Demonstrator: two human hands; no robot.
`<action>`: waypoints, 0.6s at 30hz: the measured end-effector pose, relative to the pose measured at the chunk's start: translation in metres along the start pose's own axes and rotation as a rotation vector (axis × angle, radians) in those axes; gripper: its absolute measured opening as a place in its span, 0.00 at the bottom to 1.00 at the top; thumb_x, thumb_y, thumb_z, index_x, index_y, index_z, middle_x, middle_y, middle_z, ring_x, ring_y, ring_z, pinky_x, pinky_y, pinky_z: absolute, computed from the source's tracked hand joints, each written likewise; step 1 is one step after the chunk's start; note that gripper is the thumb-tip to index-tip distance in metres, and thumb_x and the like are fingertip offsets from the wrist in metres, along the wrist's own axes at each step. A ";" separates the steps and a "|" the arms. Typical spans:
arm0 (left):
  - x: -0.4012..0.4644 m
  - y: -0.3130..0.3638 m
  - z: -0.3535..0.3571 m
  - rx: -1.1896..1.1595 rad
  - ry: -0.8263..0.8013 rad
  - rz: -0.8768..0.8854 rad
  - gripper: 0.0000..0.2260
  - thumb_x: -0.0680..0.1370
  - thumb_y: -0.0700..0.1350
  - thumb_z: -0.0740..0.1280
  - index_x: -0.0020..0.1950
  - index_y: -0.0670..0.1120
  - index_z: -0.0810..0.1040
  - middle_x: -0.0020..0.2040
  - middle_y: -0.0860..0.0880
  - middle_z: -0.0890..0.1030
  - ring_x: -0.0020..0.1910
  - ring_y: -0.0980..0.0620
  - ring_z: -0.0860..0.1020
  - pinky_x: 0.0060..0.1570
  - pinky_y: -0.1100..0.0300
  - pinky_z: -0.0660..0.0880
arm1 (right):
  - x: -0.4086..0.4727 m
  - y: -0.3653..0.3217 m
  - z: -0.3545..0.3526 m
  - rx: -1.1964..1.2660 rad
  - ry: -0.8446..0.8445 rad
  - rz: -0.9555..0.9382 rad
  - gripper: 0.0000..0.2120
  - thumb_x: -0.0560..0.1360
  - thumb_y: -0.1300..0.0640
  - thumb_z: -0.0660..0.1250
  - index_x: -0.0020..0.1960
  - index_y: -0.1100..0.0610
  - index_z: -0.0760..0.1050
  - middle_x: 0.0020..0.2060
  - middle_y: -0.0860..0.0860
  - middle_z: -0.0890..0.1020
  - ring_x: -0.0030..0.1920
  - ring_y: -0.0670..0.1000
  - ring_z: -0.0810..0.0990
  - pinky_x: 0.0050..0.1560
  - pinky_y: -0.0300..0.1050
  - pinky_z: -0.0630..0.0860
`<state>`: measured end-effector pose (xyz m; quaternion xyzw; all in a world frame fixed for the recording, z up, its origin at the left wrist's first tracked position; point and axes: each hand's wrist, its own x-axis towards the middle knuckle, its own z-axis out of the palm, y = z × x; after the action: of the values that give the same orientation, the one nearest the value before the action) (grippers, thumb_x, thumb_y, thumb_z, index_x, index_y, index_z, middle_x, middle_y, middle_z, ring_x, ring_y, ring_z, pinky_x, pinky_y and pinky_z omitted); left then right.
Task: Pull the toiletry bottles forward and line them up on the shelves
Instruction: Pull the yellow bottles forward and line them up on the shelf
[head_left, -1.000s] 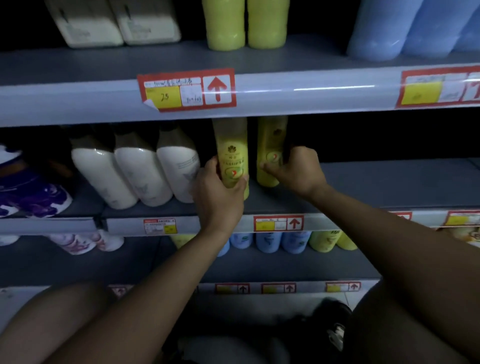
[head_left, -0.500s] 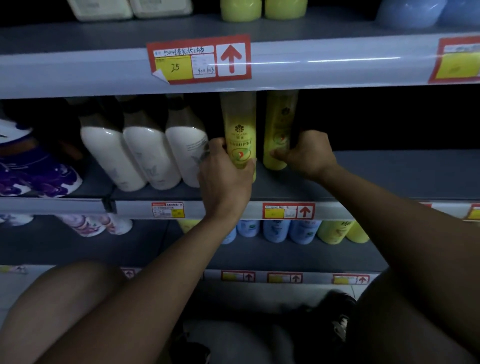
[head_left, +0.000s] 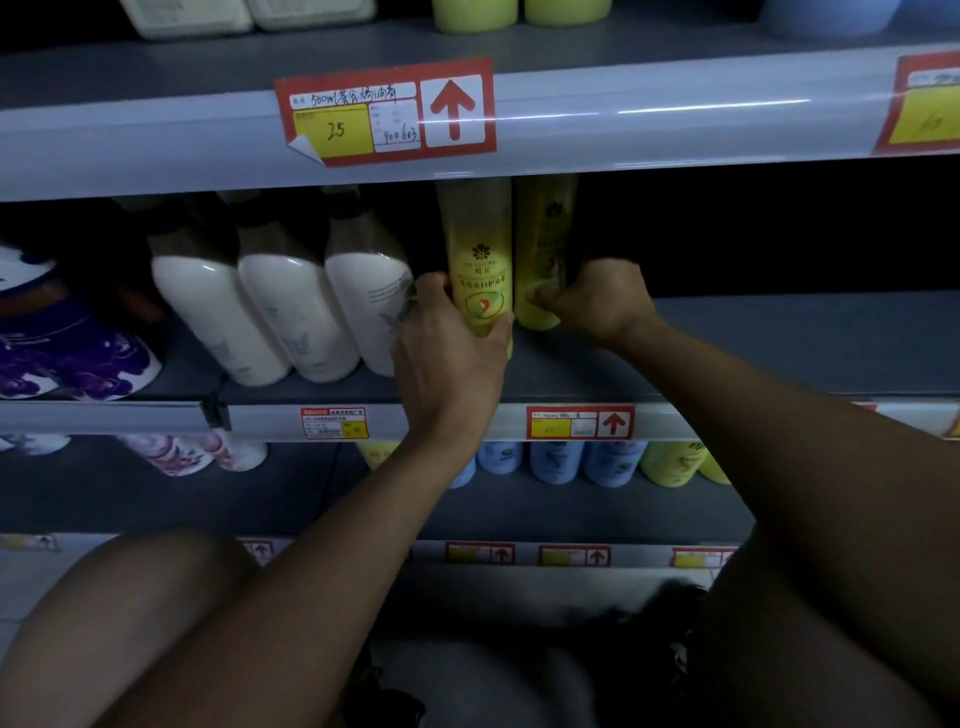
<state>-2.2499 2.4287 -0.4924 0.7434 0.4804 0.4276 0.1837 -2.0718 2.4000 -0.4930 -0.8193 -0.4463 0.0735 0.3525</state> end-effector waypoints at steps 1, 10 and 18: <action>0.000 0.001 -0.002 0.032 0.003 0.011 0.24 0.71 0.57 0.78 0.59 0.49 0.74 0.53 0.50 0.84 0.51 0.47 0.83 0.49 0.46 0.81 | 0.000 0.000 0.000 -0.004 -0.005 0.005 0.21 0.75 0.46 0.74 0.62 0.57 0.78 0.55 0.54 0.83 0.52 0.52 0.82 0.41 0.40 0.75; -0.009 0.011 -0.008 0.087 -0.065 0.055 0.30 0.74 0.57 0.75 0.69 0.44 0.69 0.56 0.45 0.82 0.53 0.43 0.81 0.43 0.56 0.70 | 0.001 0.001 0.003 -0.004 0.004 0.000 0.24 0.74 0.44 0.75 0.64 0.56 0.77 0.56 0.54 0.83 0.55 0.54 0.83 0.51 0.48 0.82; -0.005 0.009 -0.007 0.101 -0.056 0.077 0.26 0.75 0.55 0.74 0.67 0.45 0.70 0.55 0.44 0.83 0.52 0.42 0.82 0.45 0.50 0.76 | 0.001 0.002 0.006 -0.005 0.017 -0.041 0.23 0.75 0.44 0.74 0.64 0.56 0.78 0.56 0.54 0.83 0.53 0.52 0.82 0.43 0.41 0.76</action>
<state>-2.2515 2.4187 -0.4846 0.7813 0.4671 0.3886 0.1427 -2.0724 2.4031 -0.4981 -0.8115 -0.4601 0.0583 0.3556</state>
